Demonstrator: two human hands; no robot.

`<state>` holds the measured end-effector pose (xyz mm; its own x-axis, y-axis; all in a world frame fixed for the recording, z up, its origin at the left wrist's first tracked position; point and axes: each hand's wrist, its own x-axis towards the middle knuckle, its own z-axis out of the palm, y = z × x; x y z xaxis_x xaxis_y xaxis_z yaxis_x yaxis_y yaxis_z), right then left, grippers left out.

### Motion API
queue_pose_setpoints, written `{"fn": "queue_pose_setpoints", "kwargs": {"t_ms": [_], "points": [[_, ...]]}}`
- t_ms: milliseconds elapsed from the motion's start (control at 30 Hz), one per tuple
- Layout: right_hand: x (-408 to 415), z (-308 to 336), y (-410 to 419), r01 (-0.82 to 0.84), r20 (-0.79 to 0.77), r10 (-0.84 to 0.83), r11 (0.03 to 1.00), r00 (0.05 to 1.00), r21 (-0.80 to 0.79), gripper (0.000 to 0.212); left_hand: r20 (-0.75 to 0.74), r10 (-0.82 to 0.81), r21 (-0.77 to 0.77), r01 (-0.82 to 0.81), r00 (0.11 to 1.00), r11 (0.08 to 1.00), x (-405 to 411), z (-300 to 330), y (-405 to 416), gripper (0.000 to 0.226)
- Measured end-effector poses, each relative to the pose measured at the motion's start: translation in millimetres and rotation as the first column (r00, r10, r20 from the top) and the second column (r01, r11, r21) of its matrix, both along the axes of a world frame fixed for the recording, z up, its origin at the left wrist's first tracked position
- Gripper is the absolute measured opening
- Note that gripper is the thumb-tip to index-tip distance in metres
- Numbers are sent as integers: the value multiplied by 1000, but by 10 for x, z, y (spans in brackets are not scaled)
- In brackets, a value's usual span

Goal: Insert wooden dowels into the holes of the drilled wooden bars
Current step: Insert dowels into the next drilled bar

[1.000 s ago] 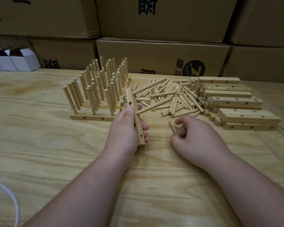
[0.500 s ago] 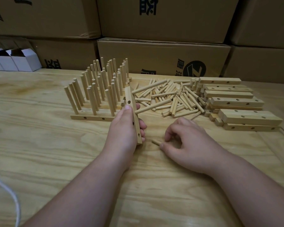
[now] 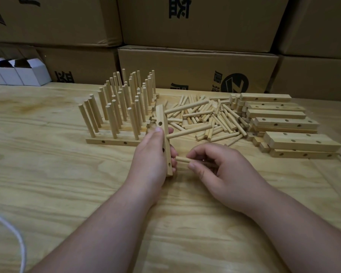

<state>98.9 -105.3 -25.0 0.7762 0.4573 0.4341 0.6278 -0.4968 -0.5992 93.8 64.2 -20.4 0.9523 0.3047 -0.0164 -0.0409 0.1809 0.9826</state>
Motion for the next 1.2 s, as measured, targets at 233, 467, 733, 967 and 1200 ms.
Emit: {"fn": "queue_pose_setpoints", "kwargs": {"t_ms": [233,467,733,967,1200], "points": [[4,4,6,-78,-2,78,997,997,-6,21,-2,26,49,-26,1000,998,4,-22,3,37],[-26,10,45,-71,7,71,997,997,-3,14,1,20,96,-20,1000,995,15,-65,-14,34],[-32,3,56,-35,-17,36,997,999,67,18,92,-46,-58,52,995,997,-31,-36,-19,39],[-31,12,55,-70,-41,71,997,997,27,17,144,-53,-122,70,988,990,-30,-31,-11,41],[-49,16,74,-78,-47,76,996,996,-38,14,168,-123,108,106,978,989,-35,-116,-11,38]]}}
